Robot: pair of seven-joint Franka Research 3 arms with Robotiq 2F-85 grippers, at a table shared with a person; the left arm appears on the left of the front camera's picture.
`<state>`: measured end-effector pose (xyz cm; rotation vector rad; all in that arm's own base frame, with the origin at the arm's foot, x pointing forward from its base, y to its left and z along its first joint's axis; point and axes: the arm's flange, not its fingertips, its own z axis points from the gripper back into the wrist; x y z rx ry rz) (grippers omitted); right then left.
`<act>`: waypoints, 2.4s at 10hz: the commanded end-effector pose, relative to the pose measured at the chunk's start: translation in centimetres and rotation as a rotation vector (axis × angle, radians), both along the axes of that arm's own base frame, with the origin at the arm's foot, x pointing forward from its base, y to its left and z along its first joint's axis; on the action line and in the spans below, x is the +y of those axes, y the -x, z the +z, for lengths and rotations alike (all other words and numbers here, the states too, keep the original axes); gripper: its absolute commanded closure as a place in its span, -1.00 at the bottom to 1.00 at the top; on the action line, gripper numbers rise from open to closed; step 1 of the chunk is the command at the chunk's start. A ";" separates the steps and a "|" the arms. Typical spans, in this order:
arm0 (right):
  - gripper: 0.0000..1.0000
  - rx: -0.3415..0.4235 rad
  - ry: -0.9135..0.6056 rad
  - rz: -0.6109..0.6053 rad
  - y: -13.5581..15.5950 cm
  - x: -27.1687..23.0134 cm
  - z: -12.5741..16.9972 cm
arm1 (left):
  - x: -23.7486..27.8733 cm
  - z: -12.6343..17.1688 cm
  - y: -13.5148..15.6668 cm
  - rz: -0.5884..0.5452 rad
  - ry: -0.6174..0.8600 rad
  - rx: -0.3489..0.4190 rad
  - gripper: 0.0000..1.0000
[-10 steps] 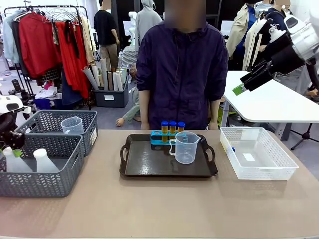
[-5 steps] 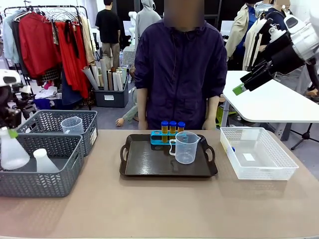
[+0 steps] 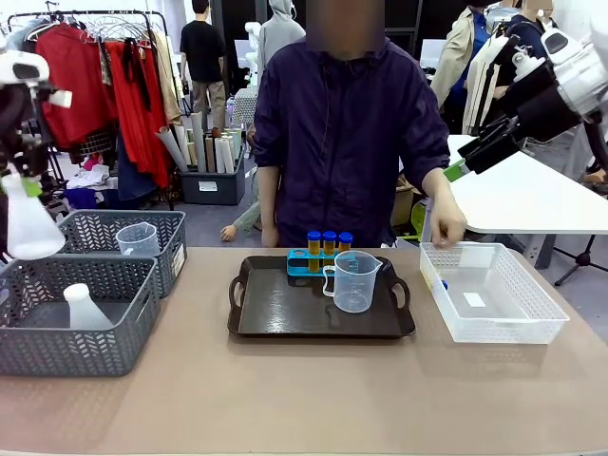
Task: Prepare the laboratory tools.
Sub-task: Pick up one Small flask and place it on the Handle tray.
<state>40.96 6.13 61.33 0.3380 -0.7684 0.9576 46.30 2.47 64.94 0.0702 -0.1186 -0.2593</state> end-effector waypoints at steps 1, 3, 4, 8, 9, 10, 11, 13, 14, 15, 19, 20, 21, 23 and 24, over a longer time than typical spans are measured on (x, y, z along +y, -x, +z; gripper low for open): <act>-1.00 -0.009 -0.023 0.015 -0.2 0.0 0.0 | -0.9 2.9 -1.9 -0.081 0.047 0.032 1.00; -1.00 -0.009 -0.023 0.015 -0.2 0.0 0.0 | -2.8 5.8 -2.5 -0.162 0.056 0.004 1.00; -1.00 -0.009 -0.023 0.015 -0.2 0.0 0.0 | -3.4 6.4 -2.2 -0.197 0.064 0.019 1.00; -1.00 -0.009 -0.023 0.015 -0.2 0.0 0.0 | -3.8 5.4 -2.0 -0.148 0.045 -0.005 1.00; -1.00 -0.009 -0.023 0.015 -0.2 0.0 0.0 | -3.8 5.4 -2.0 -0.148 0.045 -0.005 1.00; -1.00 -0.009 -0.023 0.015 -0.2 0.0 0.0 | -3.8 5.4 -2.0 -0.148 0.045 -0.005 1.00; -1.00 -0.009 -0.023 0.015 -0.2 0.0 0.0 | -3.8 5.6 -2.2 -0.166 0.046 0.003 1.00; -1.00 -0.009 -0.023 0.015 -0.2 0.0 0.0 | -6.1 8.9 -2.8 -0.220 -0.003 -0.064 1.00; -1.00 -0.009 -0.023 0.015 -0.2 0.0 0.0 | -7.4 10.3 -3.4 -0.265 -0.011 -0.081 1.00; -1.00 -0.009 -0.023 0.015 -0.2 0.0 0.0 | -8.5 11.7 -3.8 -0.314 -0.011 -0.089 1.00; -1.00 -0.009 -0.023 0.015 -0.2 0.0 0.0 | -14.7 13.8 -6.1 -0.439 -0.070 -0.164 1.00; -1.00 -0.009 -0.023 0.015 -0.2 0.0 0.0 | -15.7 13.8 -6.6 -0.463 -0.054 -0.170 1.00; -1.00 -0.009 -0.023 0.015 -0.2 0.0 0.0 | -17.2 13.7 -7.0 -0.482 -0.032 -0.188 1.00; -1.00 -0.009 -0.023 0.015 -0.2 0.0 0.0 | -20.6 12.4 -7.6 -0.553 0.027 -0.241 1.00; -1.00 -0.009 -0.023 0.015 -0.2 0.0 0.0 | -21.8 11.3 -7.7 -0.577 0.028 -0.264 1.00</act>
